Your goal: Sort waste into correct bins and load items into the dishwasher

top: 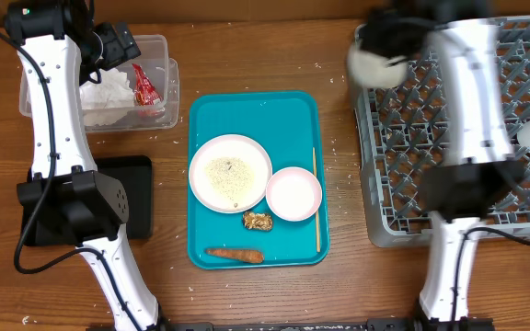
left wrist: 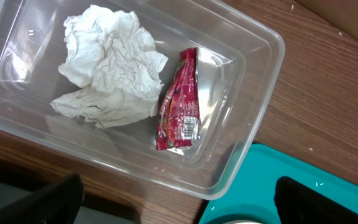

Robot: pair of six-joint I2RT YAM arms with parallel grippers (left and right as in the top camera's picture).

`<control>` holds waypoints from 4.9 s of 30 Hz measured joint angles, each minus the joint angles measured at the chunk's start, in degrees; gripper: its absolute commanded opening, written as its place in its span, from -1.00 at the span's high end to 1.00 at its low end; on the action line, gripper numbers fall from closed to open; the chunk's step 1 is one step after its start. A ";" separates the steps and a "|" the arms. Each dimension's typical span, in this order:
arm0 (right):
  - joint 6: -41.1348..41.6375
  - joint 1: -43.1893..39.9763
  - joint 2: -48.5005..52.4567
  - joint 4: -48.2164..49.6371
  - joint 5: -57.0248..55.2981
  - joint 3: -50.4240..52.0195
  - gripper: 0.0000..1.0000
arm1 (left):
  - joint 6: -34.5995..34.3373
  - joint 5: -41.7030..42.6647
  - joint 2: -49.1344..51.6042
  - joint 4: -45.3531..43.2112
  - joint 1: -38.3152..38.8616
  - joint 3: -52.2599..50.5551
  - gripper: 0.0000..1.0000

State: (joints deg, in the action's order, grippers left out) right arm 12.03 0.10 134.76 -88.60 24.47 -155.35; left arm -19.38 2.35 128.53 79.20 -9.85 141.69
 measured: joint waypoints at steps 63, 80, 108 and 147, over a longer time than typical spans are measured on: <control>4.11 -37.29 3.72 51.17 41.79 33.40 0.35 | 0.00 0.00 0.00 0.00 0.00 0.00 -1.00; 2.14 -38.32 -13.77 32.57 10.19 32.52 0.41 | 0.00 0.02 0.00 0.00 0.11 0.00 -0.99; -4.61 -19.63 -2.45 31.65 -32.04 32.35 0.93 | 0.00 0.02 0.00 0.00 0.11 0.00 -1.00; -0.76 37.66 -22.73 14.43 -9.73 56.85 -0.43 | 0.00 0.00 0.00 0.00 0.11 0.00 -1.00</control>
State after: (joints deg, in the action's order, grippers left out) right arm 11.27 37.76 112.03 -74.17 14.74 -98.50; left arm -19.38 2.35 128.53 79.20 -9.74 141.69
